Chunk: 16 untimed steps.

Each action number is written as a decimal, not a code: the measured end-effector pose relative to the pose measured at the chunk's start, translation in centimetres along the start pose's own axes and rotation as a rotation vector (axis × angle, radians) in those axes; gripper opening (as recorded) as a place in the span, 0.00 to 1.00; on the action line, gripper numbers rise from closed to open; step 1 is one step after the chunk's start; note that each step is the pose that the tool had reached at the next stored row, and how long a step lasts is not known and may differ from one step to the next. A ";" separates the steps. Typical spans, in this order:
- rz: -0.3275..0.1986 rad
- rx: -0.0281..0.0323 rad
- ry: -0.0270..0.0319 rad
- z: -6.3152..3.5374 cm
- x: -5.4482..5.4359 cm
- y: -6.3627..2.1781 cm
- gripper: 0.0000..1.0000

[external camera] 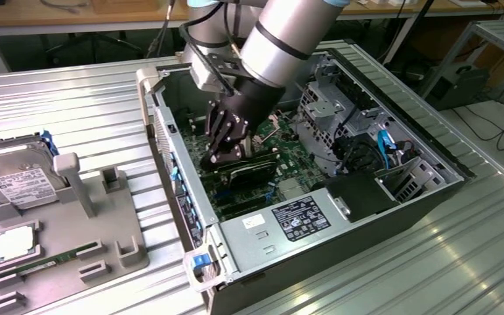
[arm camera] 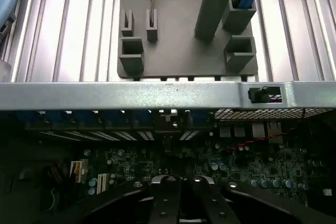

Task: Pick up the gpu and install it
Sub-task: 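Press down on the gpu until it lock into place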

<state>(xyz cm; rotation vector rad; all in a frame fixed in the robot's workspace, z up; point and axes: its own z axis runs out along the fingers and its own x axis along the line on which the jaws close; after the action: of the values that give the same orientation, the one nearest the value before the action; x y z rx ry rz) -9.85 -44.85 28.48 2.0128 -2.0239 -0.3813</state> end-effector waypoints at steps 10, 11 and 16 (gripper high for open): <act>0.010 -0.1303 0.0243 0.86 -0.2 -0.39 0.11; 0.010 -0.1278 0.0246 0.86 -0.2 -0.48 0.11; 0.006 -0.0561 0.0266 0.75 -0.4 -0.81 0.11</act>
<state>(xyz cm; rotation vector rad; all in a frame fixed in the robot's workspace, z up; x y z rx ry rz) -9.36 -44.45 27.49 1.9682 -1.9805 -0.4034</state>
